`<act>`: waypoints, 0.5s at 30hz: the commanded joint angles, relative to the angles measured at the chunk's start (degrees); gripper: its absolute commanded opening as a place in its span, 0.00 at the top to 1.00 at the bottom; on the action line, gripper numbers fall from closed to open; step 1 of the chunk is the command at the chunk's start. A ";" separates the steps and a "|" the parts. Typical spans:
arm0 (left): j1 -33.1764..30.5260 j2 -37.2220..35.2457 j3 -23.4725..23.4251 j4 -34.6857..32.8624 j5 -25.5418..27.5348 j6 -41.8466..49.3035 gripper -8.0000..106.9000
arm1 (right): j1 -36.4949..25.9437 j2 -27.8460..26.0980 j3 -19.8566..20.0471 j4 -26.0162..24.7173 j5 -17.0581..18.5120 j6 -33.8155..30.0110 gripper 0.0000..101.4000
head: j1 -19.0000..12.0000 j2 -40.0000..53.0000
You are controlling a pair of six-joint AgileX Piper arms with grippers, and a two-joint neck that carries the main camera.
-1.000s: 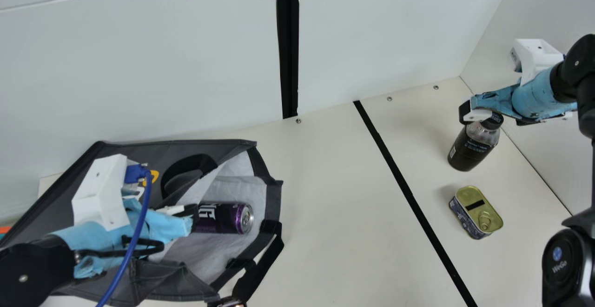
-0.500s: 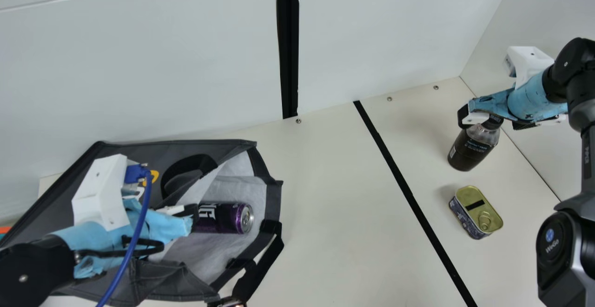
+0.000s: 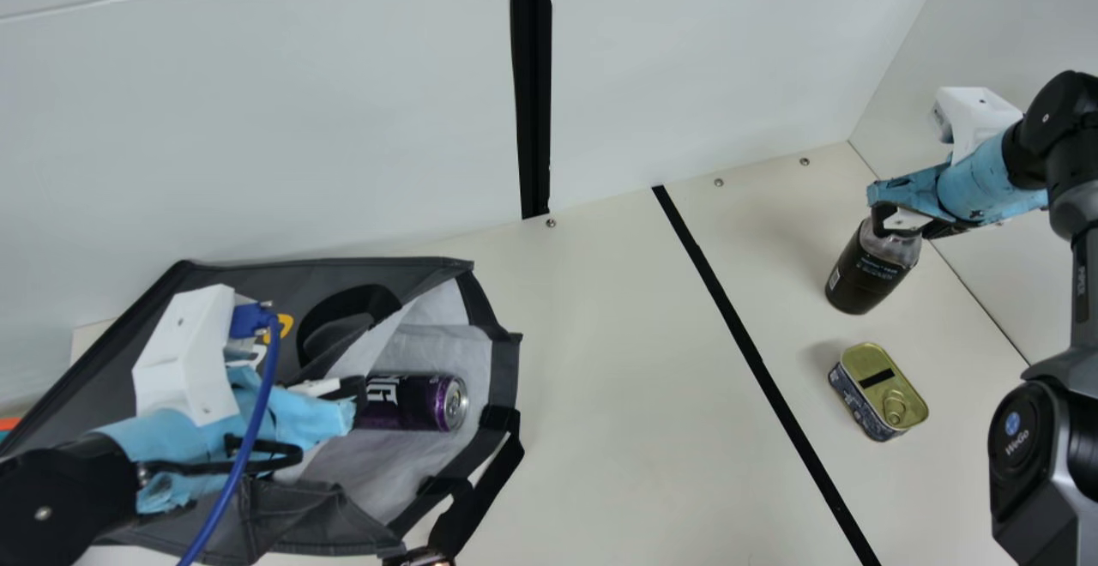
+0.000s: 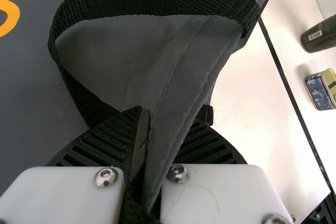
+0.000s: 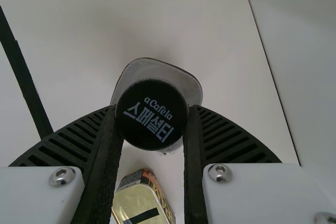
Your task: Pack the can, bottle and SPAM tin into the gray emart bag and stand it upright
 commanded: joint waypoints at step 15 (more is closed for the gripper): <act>0.00 0.00 0.00 0.00 0.00 0.00 1.00 | -0.40 -2.35 0.18 3.98 0.01 -4.31 1.00 | -1.30 -0.05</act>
